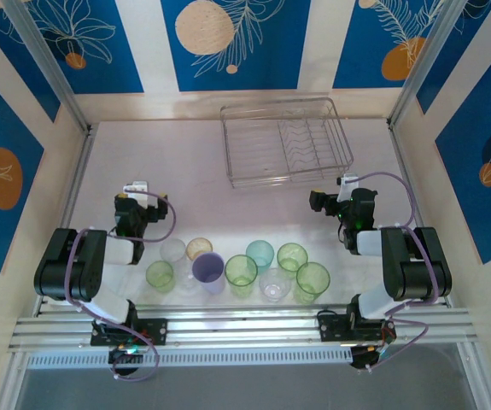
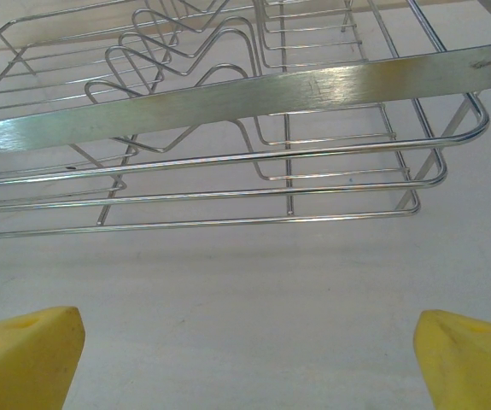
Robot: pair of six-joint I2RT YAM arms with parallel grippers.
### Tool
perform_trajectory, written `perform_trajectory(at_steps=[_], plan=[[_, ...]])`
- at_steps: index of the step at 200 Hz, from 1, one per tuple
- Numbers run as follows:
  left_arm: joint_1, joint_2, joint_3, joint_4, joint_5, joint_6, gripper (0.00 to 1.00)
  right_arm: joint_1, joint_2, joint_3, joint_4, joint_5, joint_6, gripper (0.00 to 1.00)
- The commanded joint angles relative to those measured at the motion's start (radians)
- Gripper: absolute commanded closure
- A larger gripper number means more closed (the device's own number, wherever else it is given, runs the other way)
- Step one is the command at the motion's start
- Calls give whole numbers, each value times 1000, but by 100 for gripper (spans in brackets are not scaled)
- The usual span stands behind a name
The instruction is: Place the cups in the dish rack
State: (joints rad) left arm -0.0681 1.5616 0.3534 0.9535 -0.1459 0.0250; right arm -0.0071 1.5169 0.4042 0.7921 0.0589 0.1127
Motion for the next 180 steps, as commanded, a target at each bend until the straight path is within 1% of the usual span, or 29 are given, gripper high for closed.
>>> perform_trajectory(at_steps=[1, 10, 23, 47, 61, 72, 88, 93, 108, 120, 131, 149, 169, 180], plan=[[-5, 1, -6, 34, -35, -16, 0, -5, 6, 20, -1, -14, -13, 1], [-6, 0, -7, 36, -35, -15, 0, -2, 3, 16, 4, -8, -13, 1], [-9, -1, -4, 29, -21, -6, 0, 6, -9, 10, 4, 84, 15, 1], [-19, -26, 4, -6, -26, 6, 0, 7, -54, 21, -34, 146, 39, 0], [-25, -84, 30, -107, -44, 9, 0, 12, -148, 86, -237, 166, 41, 0], [-30, -129, 62, -202, -66, 8, 0, 9, -197, 130, -336, 175, 56, 1], [-38, -187, 99, -298, -131, -2, 0, -14, -239, 221, -498, 133, 88, 1], [-42, -202, 106, -319, -161, -7, 0, -26, -242, 272, -577, 133, 112, 1], [-44, -269, 138, -393, -235, -53, 0, -69, -198, 421, -774, 132, 173, 0], [-44, -334, 176, -492, -252, -91, 0, -108, -131, 527, -896, 116, 207, 2], [-44, -383, 218, -596, -256, -120, 0, -147, -62, 617, -963, 75, 231, 3], [-47, -439, 272, -716, -229, -130, 0, -202, 54, 758, -1057, -24, 254, 8], [-50, -481, 306, -799, -150, -132, 0, -219, 156, 895, -1129, -51, 236, 9], [-51, -491, 327, -846, -105, -142, 0, -220, 196, 941, -1141, -59, 218, 9]])
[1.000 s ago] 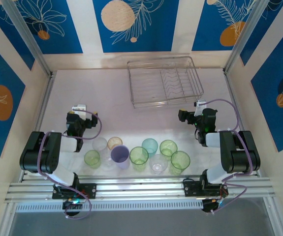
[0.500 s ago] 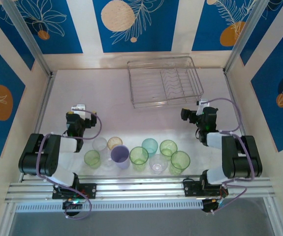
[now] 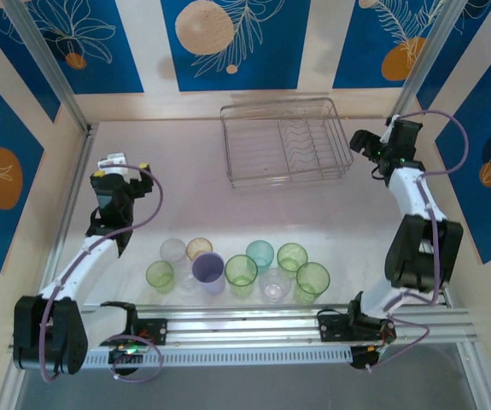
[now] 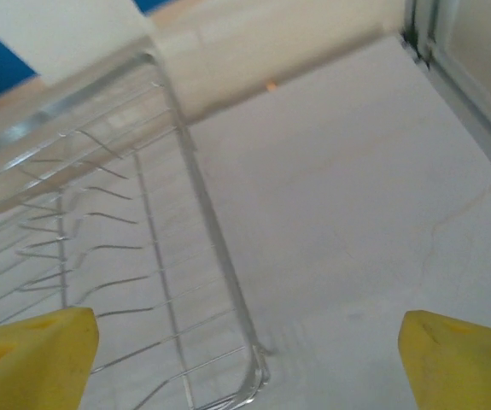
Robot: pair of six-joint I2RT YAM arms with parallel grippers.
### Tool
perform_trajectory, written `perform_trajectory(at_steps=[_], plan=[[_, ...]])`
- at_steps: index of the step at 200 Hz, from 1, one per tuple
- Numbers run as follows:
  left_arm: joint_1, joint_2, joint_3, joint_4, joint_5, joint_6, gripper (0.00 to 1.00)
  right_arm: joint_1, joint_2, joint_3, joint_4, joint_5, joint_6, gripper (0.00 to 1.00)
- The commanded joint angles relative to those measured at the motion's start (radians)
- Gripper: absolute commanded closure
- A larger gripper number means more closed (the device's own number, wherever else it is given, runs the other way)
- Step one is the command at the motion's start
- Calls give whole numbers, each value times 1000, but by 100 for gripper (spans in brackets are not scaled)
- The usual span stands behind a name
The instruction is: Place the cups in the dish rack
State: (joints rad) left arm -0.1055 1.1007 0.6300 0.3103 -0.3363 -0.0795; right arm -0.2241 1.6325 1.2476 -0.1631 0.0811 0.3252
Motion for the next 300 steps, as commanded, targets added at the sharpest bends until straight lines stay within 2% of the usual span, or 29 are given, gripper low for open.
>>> perform_trajectory(at_steps=[1, 36, 63, 119, 183, 212, 222, 261, 300], plan=[[-14, -30, 53, -208, 89, -39, 0, -3, 88, 112, -189, -81, 2, 9], [-19, -37, 120, -346, 221, -90, 0, -20, 238, 301, -266, -110, -57, 9], [-26, -41, 132, -410, 283, -118, 0, -34, 347, 432, -316, -138, -86, 8], [-50, -12, 110, -431, 271, -120, 0, 27, 514, 640, -371, -248, -213, 9], [-51, 42, 174, -500, 293, -100, 0, 93, 669, 829, -468, -188, -258, 14], [-51, 24, 180, -521, 292, -103, 0, 107, 691, 835, -481, -177, -271, 25], [-52, 21, 185, -533, 293, -106, 0, 109, 693, 829, -483, -170, -274, 33], [-52, 7, 235, -627, 301, -122, 0, 125, 673, 803, -522, -164, -294, 72], [-52, -47, 260, -693, 315, -130, 0, 183, 545, 621, -496, -86, -328, 88]])
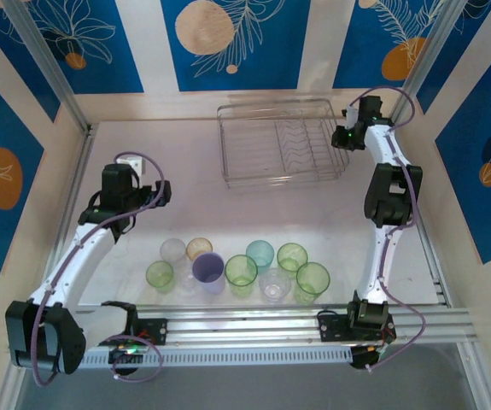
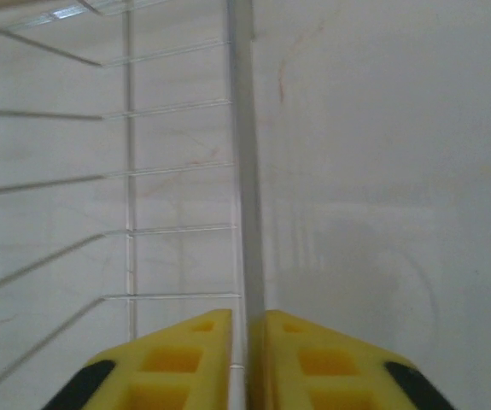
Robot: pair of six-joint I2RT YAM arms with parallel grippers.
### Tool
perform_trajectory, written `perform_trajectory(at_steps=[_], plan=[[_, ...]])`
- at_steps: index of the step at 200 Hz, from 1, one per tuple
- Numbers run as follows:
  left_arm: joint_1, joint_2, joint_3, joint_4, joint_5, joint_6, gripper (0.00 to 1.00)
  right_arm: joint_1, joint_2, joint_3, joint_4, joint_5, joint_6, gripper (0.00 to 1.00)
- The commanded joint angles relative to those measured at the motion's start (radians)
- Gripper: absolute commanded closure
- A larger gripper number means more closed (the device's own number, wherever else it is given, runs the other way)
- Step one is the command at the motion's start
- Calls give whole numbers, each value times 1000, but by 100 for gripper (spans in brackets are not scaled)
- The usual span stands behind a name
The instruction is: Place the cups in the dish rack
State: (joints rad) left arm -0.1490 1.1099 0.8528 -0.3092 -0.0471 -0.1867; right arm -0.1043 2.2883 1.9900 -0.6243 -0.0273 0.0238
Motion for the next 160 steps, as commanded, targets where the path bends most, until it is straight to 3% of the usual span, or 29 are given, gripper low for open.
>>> perform_trajectory(at_steps=[1, 34, 41, 85, 118, 160], plan=[[-9, -58, 37, -75, 26, -24, 0, 63, -111, -121, -34, 22, -27, 88], [-8, -129, 43, -133, 21, -49, 0, 128, -270, -372, 36, 52, 10, 91], [-9, -142, 51, -156, 25, -52, 0, 147, -307, -424, 44, 62, 21, 96], [-13, -208, 104, -308, 74, -75, 0, 282, -457, -599, -16, 177, 109, 100], [-13, -260, 112, -368, 110, -81, 0, 363, -547, -691, -112, 305, 328, 100], [-14, -302, 115, -408, 122, -64, 0, 383, -659, -795, -156, 383, 549, 100]])
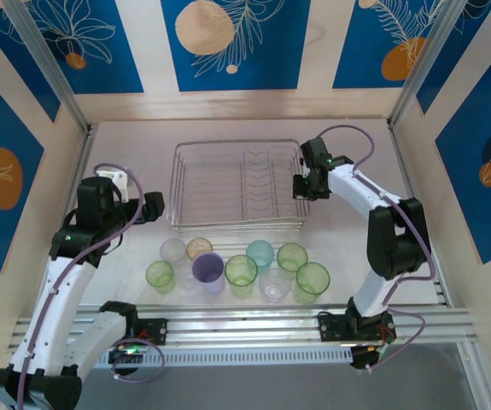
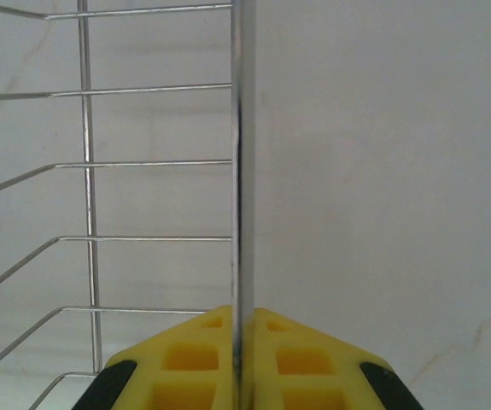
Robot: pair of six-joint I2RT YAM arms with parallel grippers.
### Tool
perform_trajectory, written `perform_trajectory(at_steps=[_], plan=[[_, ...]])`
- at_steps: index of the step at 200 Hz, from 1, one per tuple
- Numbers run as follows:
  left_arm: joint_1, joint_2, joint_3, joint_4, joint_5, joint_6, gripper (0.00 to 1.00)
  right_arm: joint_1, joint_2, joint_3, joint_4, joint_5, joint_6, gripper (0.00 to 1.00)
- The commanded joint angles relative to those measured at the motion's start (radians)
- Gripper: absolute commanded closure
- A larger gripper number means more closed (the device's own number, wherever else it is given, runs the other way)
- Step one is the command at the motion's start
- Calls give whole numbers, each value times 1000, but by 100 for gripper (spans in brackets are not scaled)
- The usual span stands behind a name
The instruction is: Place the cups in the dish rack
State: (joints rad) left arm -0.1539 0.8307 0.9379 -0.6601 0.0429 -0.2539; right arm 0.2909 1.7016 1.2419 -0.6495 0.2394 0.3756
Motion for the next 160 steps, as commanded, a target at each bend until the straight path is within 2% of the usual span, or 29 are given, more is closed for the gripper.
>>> perform_trajectory(at_steps=[1, 89, 106, 118, 133, 141, 151, 160], plan=[[-10, -23, 30, -58, 32, 4, 0, -12, -75, -48, -131, 118, 200, 100], [-16, -61, 19, -67, 113, 22, 0, 70, -257, -214, -66, 176, 121, 100], [-19, -64, 20, -73, 122, 20, 0, 74, -270, -228, -67, 181, 106, 95], [-23, -64, 23, -79, 129, 22, 0, 76, -274, -228, -87, 192, 107, 84], [-26, -67, 27, -86, 131, 23, 0, 76, -284, -214, -139, 198, 124, 56], [-29, -68, 29, -88, 135, 24, 0, 77, -296, -204, -166, 196, 130, 44], [-32, -67, 31, -88, 137, 25, 0, 77, -316, -195, -197, 195, 140, 36], [-33, -64, 33, -85, 140, 26, 0, 74, -332, -186, -224, 191, 149, 34]])
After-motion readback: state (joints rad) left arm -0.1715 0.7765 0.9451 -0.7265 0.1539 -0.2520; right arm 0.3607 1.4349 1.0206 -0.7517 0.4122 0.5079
